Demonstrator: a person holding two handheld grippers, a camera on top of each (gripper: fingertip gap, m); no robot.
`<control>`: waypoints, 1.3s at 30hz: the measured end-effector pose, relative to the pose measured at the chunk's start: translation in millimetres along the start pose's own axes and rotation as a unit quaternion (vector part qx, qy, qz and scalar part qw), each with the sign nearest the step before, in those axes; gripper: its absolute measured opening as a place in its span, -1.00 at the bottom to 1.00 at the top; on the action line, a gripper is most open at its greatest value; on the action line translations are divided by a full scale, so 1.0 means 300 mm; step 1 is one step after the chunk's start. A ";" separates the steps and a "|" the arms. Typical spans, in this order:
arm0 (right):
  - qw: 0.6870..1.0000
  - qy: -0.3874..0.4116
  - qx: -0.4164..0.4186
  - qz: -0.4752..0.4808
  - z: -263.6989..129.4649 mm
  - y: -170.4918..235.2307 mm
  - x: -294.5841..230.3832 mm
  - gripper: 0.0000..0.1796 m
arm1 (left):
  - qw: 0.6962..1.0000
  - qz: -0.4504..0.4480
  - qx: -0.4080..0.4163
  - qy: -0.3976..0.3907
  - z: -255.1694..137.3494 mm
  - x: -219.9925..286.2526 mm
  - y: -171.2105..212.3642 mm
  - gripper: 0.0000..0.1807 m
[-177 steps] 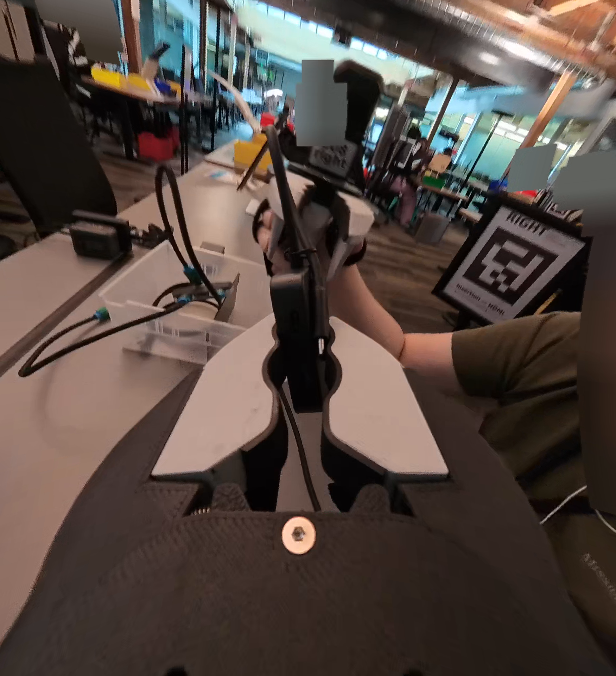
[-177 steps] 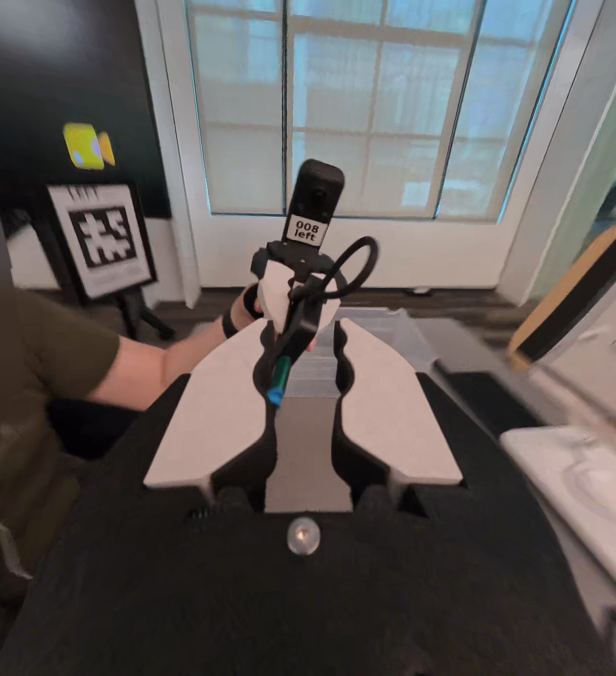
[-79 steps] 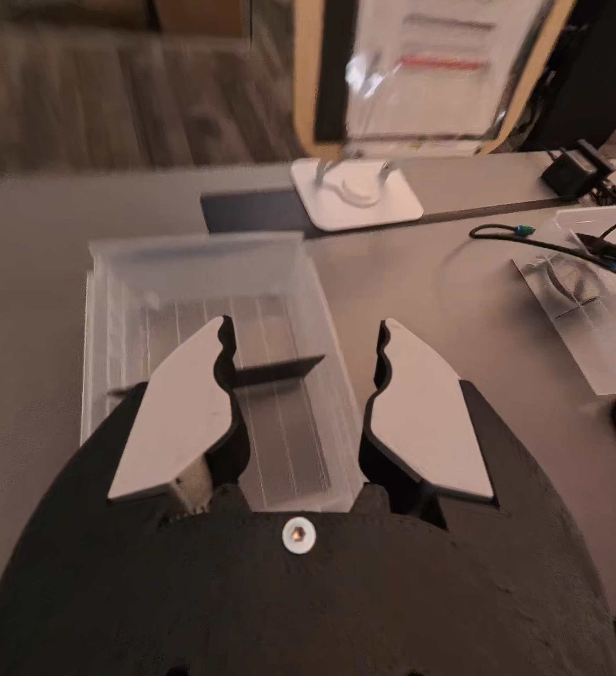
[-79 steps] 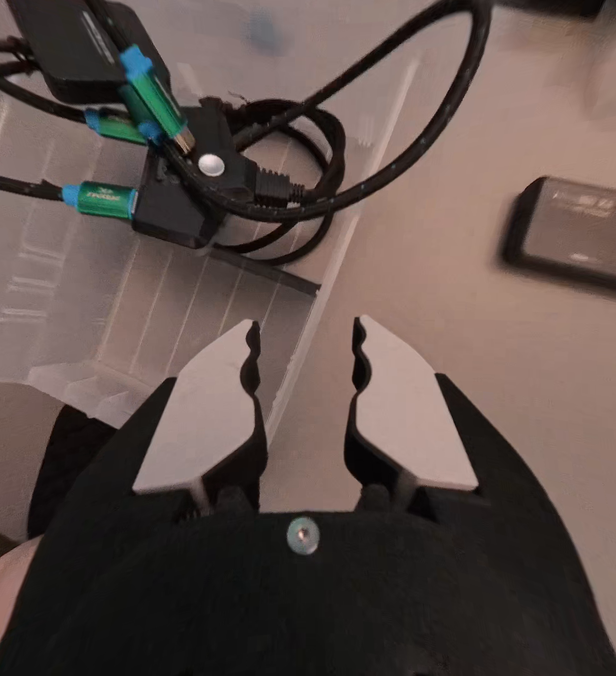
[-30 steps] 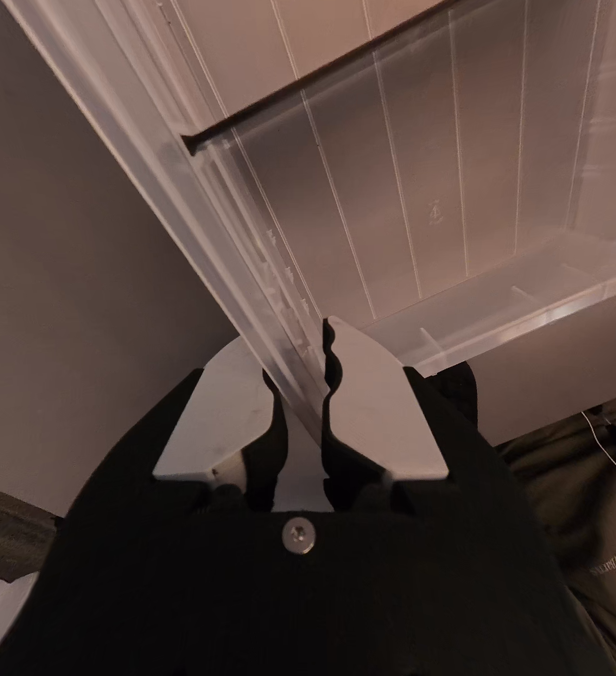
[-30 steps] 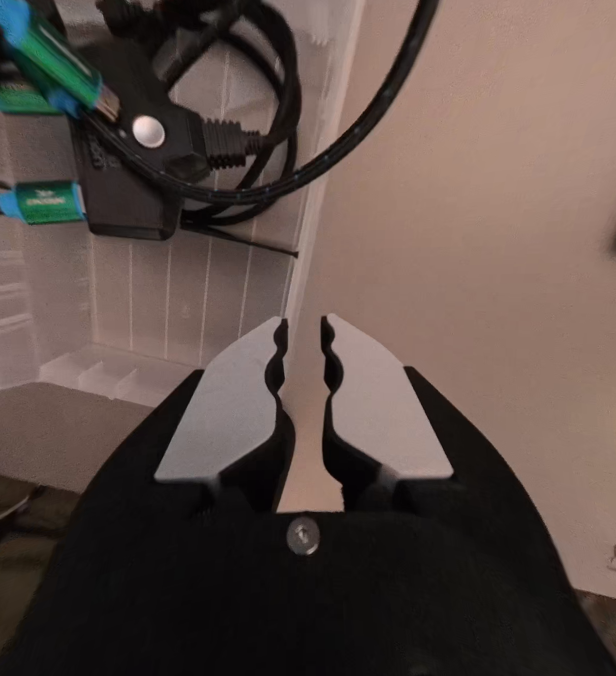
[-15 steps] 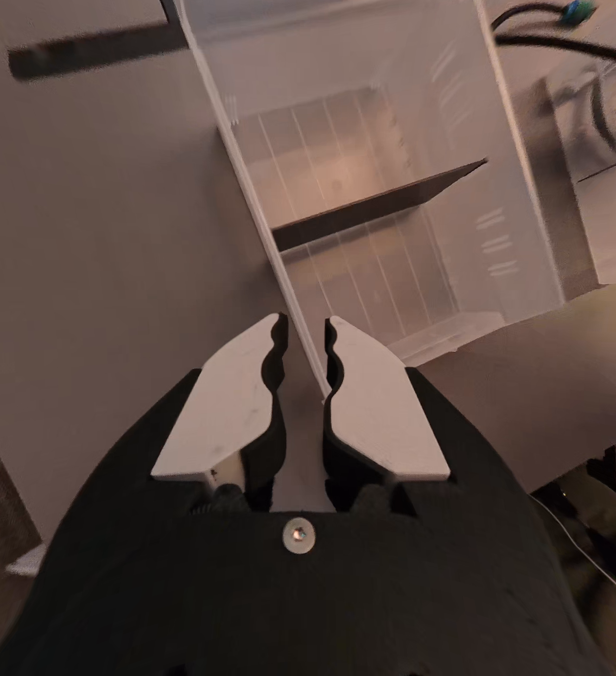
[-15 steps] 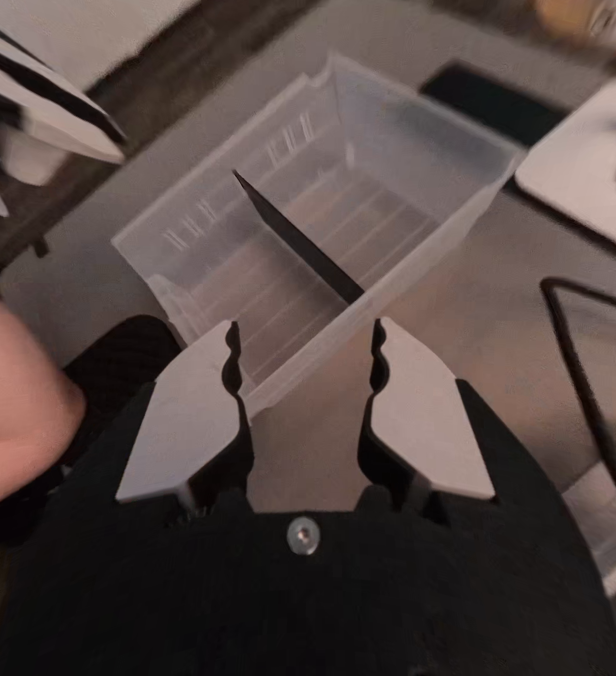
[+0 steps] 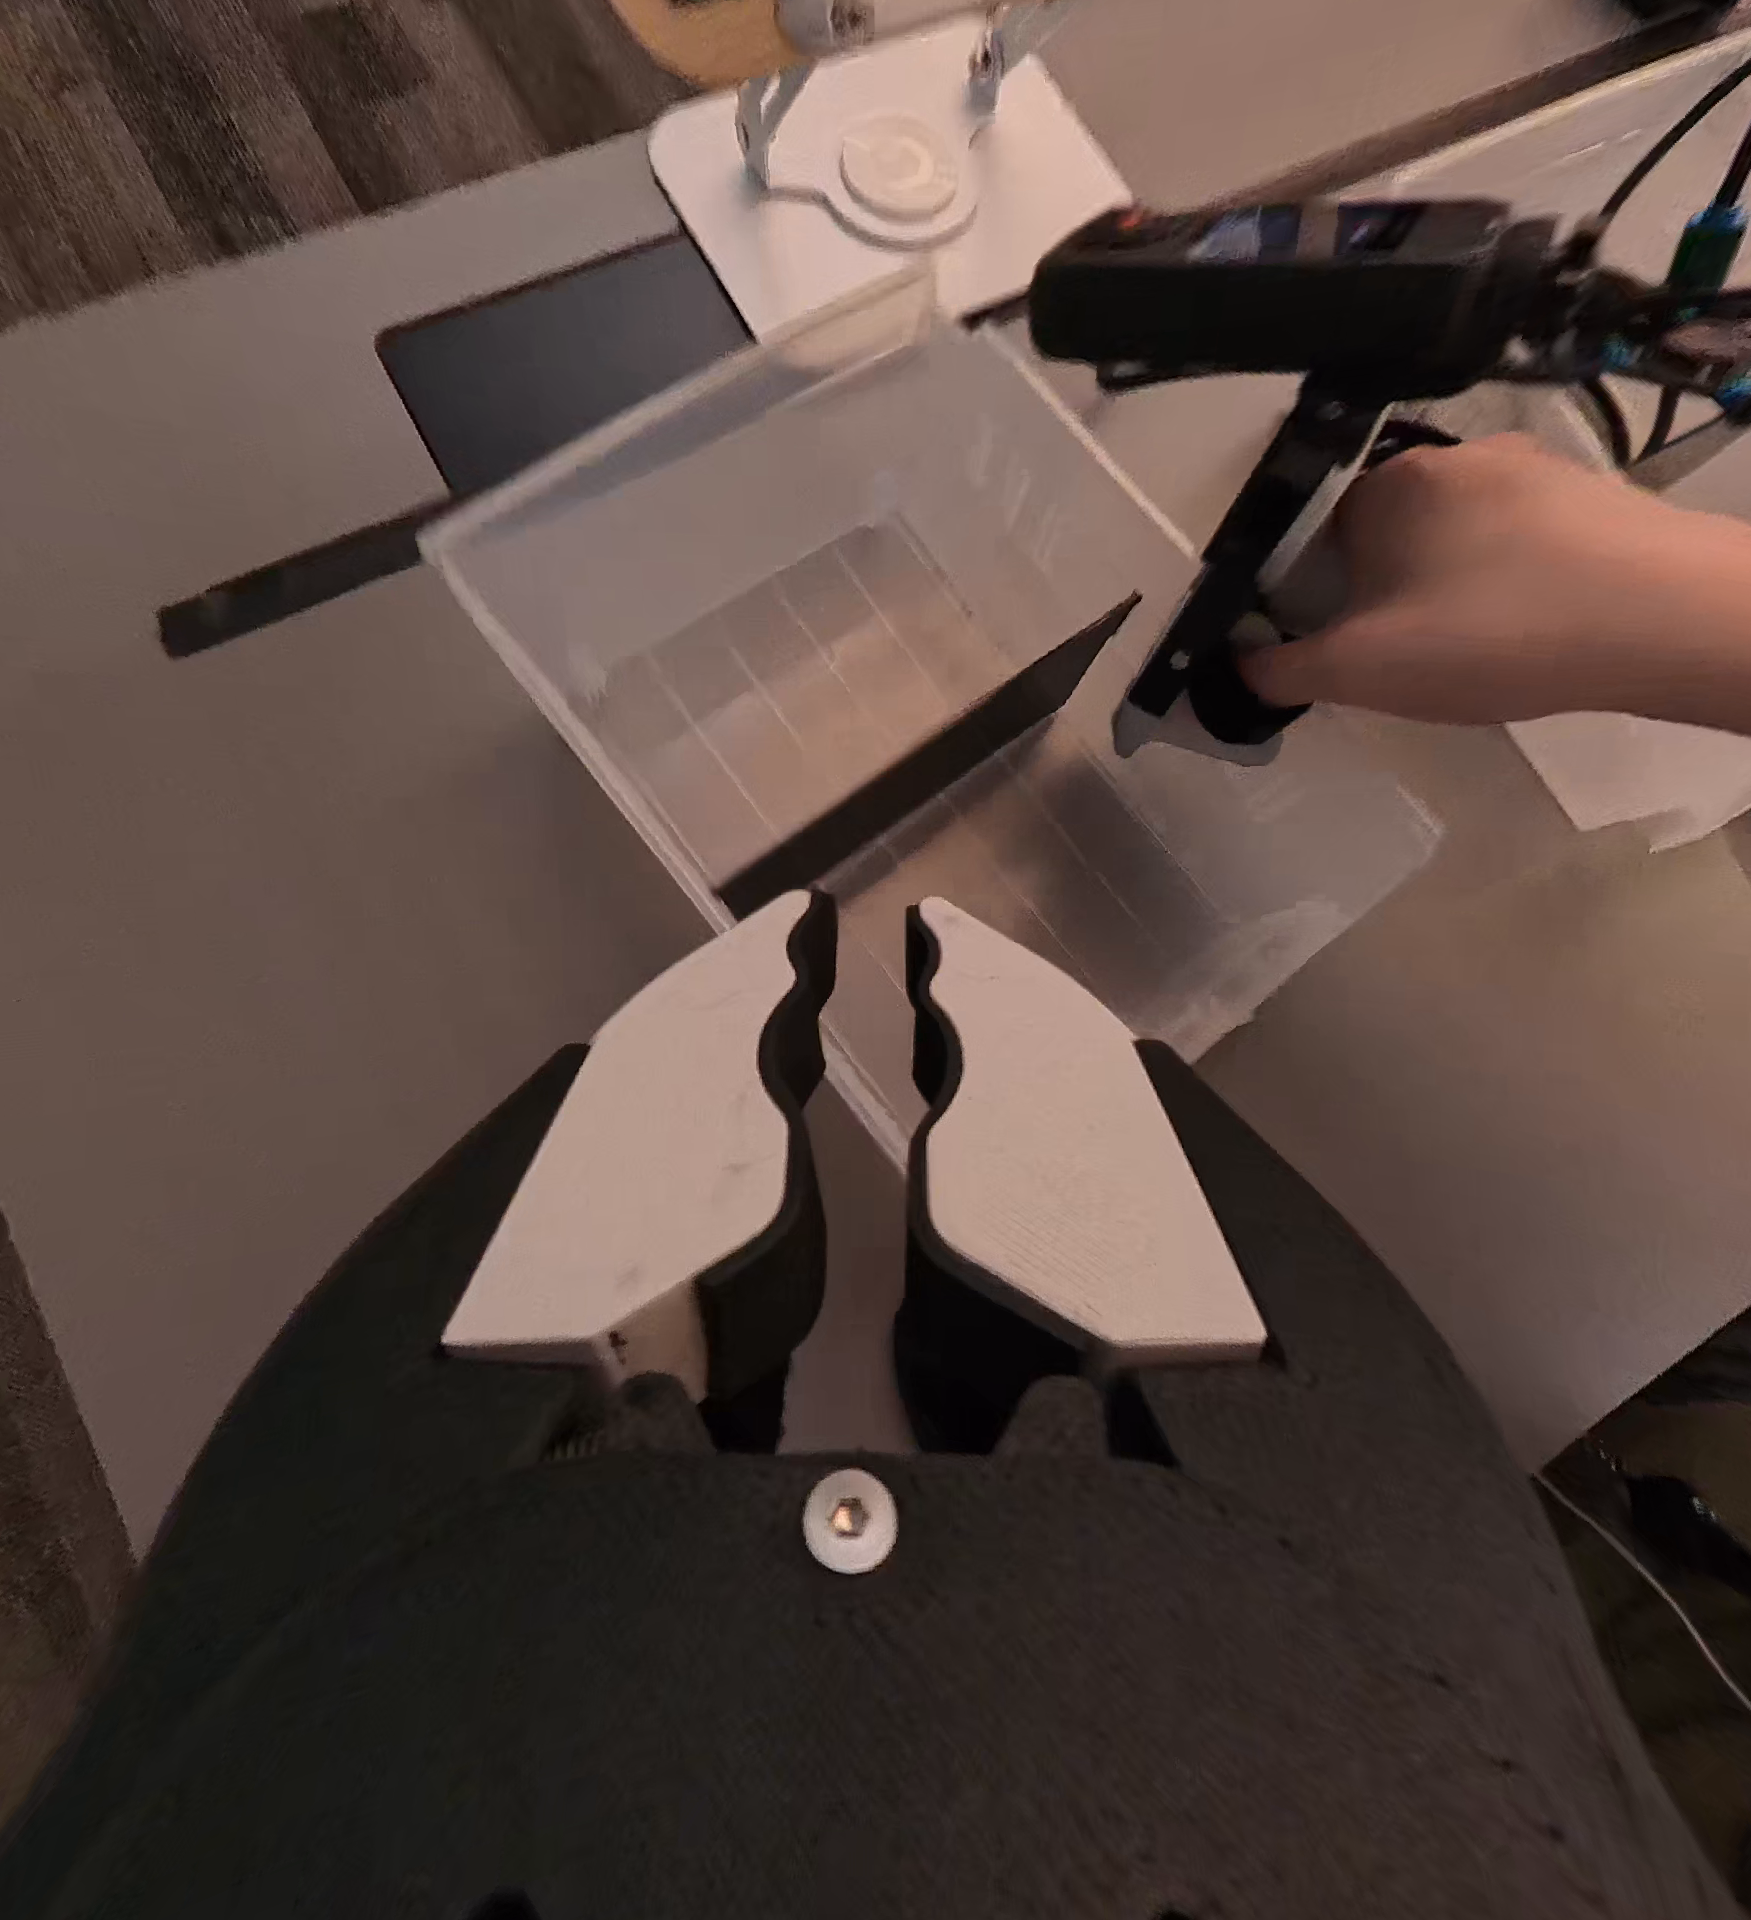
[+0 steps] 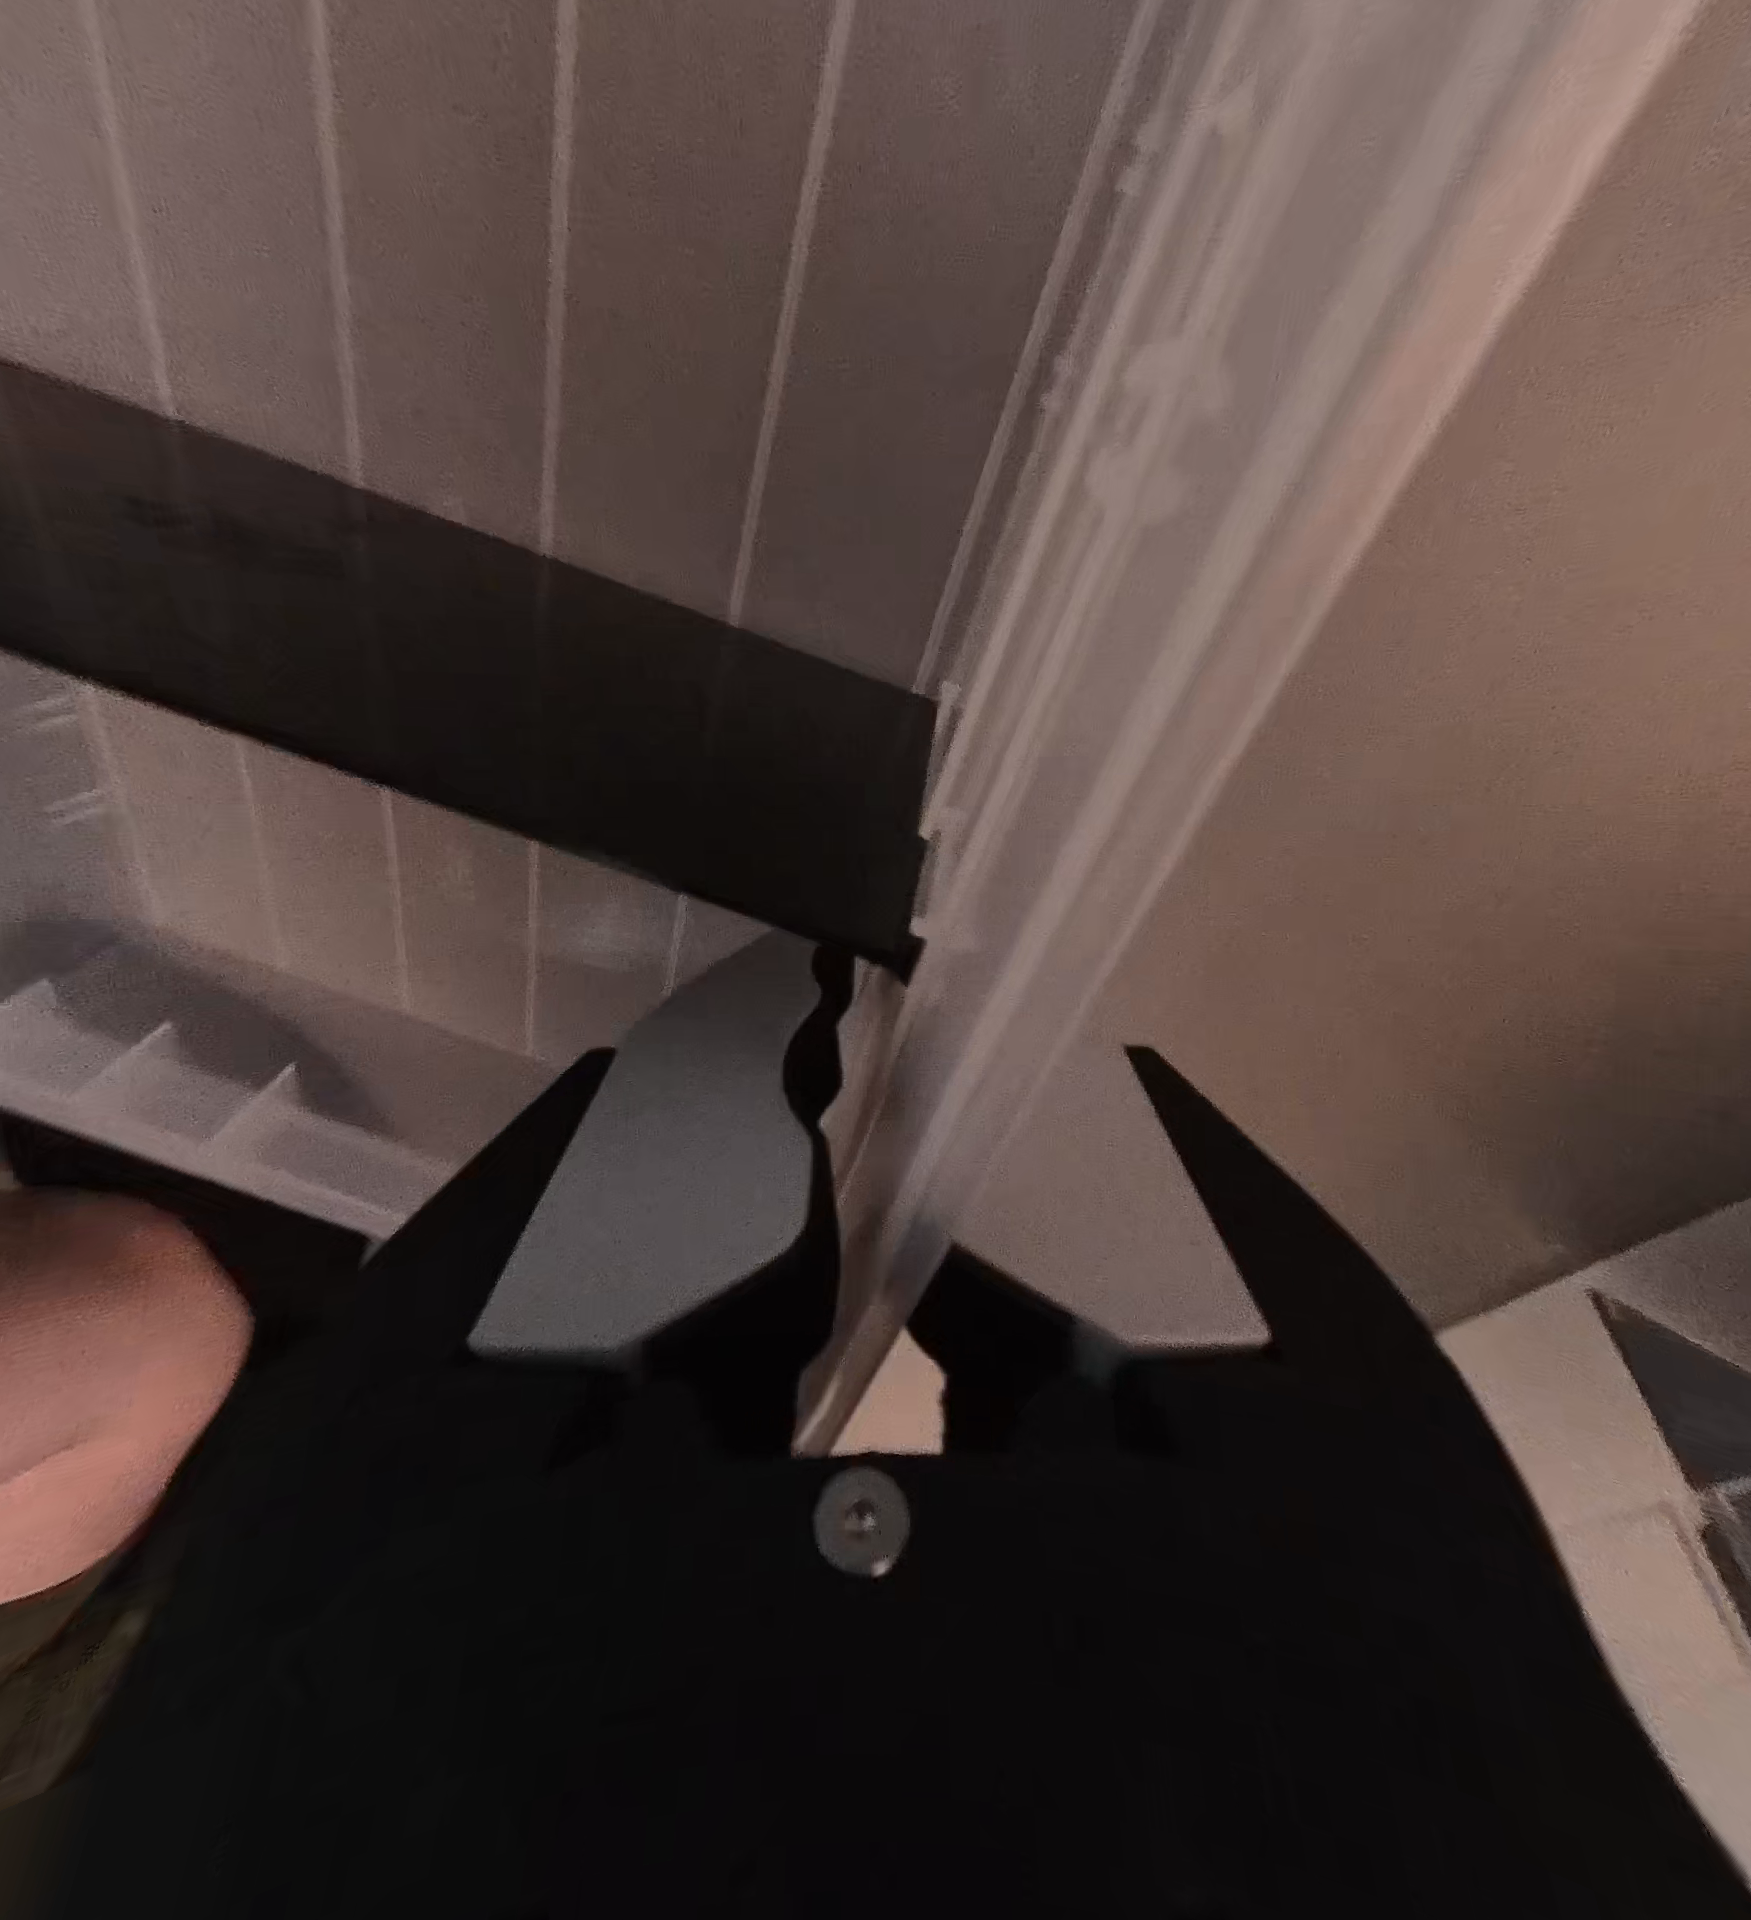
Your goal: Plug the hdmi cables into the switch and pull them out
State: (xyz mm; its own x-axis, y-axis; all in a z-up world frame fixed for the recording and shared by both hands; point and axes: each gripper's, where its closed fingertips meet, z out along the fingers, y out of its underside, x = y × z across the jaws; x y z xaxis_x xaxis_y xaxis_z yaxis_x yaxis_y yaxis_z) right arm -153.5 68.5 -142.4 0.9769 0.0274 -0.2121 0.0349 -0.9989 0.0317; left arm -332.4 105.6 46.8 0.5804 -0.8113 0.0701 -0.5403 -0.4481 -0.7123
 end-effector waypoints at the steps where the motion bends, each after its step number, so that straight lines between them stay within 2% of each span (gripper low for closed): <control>1: 1.000 0.007 -0.008 -0.011 -0.009 0.002 0.008 -0.96 | 1.000 0.002 0.027 -0.005 -0.028 0.008 -0.026 -0.88; 4: 0.999 -0.001 -0.027 -0.032 -0.069 0.012 -0.018 -0.96 | 0.987 -0.010 0.158 -0.021 -0.180 0.042 -0.132 -0.87; 6: 0.998 -0.008 -0.026 -0.060 -0.152 0.014 -0.062 -0.95 | 0.961 -0.025 0.276 -0.014 -0.333 0.092 -0.198 -0.78; 9: 0.995 -0.013 -0.010 -0.099 -0.384 0.021 -0.116 -0.95 | 0.889 -0.034 0.456 0.013 -0.591 0.188 -0.245 -0.72; 11: 0.993 -0.008 0.017 -0.120 -0.598 0.046 -0.134 -0.95 | 0.861 -0.027 0.507 0.021 -0.689 0.241 -0.230 -0.57; 12: 0.992 -0.011 0.037 -0.121 -0.715 0.068 -0.132 -0.96 | 0.855 -0.019 0.517 0.030 -0.713 0.270 -0.223 -0.45; 14: 0.990 -0.024 0.083 -0.111 -0.936 0.134 -0.100 -0.96 | 0.848 -0.009 0.527 0.060 -0.732 0.314 -0.220 -0.35; 17: 0.983 -0.040 0.156 -0.084 -1.222 0.295 0.015 -0.96 | 0.853 -0.023 0.517 0.063 -0.692 0.279 -0.244 -0.16; 19: 0.976 -0.045 0.205 -0.058 -1.354 0.422 0.134 -0.96 | 0.872 -0.040 0.478 0.102 -0.592 0.269 -0.281 -0.08; 21: 0.970 -0.044 0.237 -0.027 -1.433 0.571 0.286 -0.95 | 0.900 -0.035 0.382 0.205 -0.410 0.364 -0.311 0.02; 23: 0.966 -0.034 0.254 0.018 -1.451 0.721 0.458 -0.95 | 0.926 -0.026 0.254 0.280 -0.177 0.497 -0.312 0.13; 25: 0.963 -0.021 0.261 0.067 -1.418 0.866 0.639 -0.96 | 0.932 -0.027 0.158 0.324 0.048 0.646 -0.307 0.17; 27: 0.958 -0.019 0.262 0.118 -1.339 0.997 0.809 -0.96 | 0.933 -0.026 0.080 0.350 0.259 0.798 -0.277 0.16; 30: 0.946 -0.022 0.256 0.196 -1.170 1.170 1.041 -0.96 | 0.932 -0.026 -0.017 0.361 0.494 0.969 -0.203 0.19; 32: 0.937 -0.019 0.243 0.252 -1.042 1.269 1.177 -0.95 | 0.945 0.001 -0.068 0.319 0.618 1.021 -0.130 0.20; 34: 0.929 -0.012 0.224 0.294 -0.911 1.355 1.292 -0.95 | 0.956 0.031 -0.118 0.267 0.709 1.037 -0.057 0.30; 37: 0.923 -0.025 0.181 0.337 -0.727 1.458 1.400 -0.95 | 0.954 0.077 -0.176 0.231 0.781 1.065 0.023 0.20; 38: 0.922 -0.026 0.172 0.347 -0.678 1.480 1.424 -0.95 | 0.949 0.089 -0.197 0.229 0.788 1.064 0.039 0.31; 39: 0.920 -0.028 0.166 0.355 -0.636 1.494 1.443 -0.96 | 0.944 0.091 -0.214 0.233 0.782 1.057 0.044 0.21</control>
State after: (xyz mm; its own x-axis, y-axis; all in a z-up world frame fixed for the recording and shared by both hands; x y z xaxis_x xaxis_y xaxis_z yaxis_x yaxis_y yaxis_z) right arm 325.3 -360.1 -33.7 0.7159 -0.6293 -0.3024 -0.6829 -0.7213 -0.1158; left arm -12.6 -69.6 -104.2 0.1774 -0.9222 0.3435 -0.8597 -0.3151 -0.4020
